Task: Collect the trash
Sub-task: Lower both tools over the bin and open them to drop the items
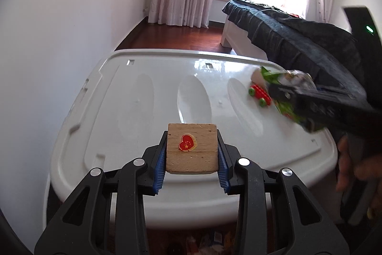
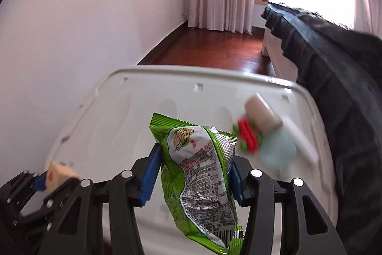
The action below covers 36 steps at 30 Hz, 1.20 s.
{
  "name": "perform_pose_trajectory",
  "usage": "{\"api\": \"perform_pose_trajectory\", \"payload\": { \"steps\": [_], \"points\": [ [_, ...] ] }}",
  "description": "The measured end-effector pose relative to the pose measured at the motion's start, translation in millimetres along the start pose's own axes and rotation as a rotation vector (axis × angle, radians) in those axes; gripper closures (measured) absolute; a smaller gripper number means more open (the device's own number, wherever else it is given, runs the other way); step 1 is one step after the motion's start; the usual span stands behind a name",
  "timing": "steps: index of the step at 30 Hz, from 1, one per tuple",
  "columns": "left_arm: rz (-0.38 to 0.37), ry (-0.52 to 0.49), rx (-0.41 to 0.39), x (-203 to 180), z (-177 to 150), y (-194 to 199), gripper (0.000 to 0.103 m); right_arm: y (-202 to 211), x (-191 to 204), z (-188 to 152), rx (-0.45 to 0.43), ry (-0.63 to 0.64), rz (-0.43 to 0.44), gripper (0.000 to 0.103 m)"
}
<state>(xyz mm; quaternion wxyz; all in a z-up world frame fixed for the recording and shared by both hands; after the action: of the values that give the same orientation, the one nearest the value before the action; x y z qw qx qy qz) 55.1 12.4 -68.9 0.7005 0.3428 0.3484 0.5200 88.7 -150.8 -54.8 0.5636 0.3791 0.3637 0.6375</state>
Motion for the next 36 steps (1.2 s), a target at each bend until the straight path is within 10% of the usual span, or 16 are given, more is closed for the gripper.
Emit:
{"api": "perform_pose_trajectory", "payload": {
  "steps": [11,15,19,29,36],
  "points": [
    [0.024,-0.033,0.164,-6.6,-117.3,1.4,0.068,-10.1,34.3,-189.7,0.213,-0.070,0.023,0.049],
    [0.044,-0.023,0.219,-10.7,-141.0,-7.5,0.039,-27.3,31.6,-212.4,0.279,-0.117,0.018,0.034],
    [0.107,-0.022,0.218,-7.6,-140.3,-11.2,0.020,-34.0,14.3,-217.4,0.266,-0.179,-0.035,0.009],
    [0.100,0.001,0.164,-0.3,-129.4,-6.2,0.015,3.3,-14.9,-201.1,0.088,-0.243,-0.111,0.009],
    [0.091,-0.055,0.007,-21.5,-91.0,23.8,0.015,37.7,-40.8,-119.3,-0.063,-0.247,-0.159,0.009]
  ]
}}
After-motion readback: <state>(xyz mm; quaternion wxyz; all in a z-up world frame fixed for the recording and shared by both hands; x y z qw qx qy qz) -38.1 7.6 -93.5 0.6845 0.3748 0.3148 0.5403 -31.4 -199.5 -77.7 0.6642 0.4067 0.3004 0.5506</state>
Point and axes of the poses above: each gripper's, at about its wrist camera, not at the fingertips, and y roughly against the way its jaws point, x to its left, z to its top, the point moved 4 cm from there along -y, roughly the way its jaws point, and after that the axes turned 14 degrees about x, right-handed, at the moved point
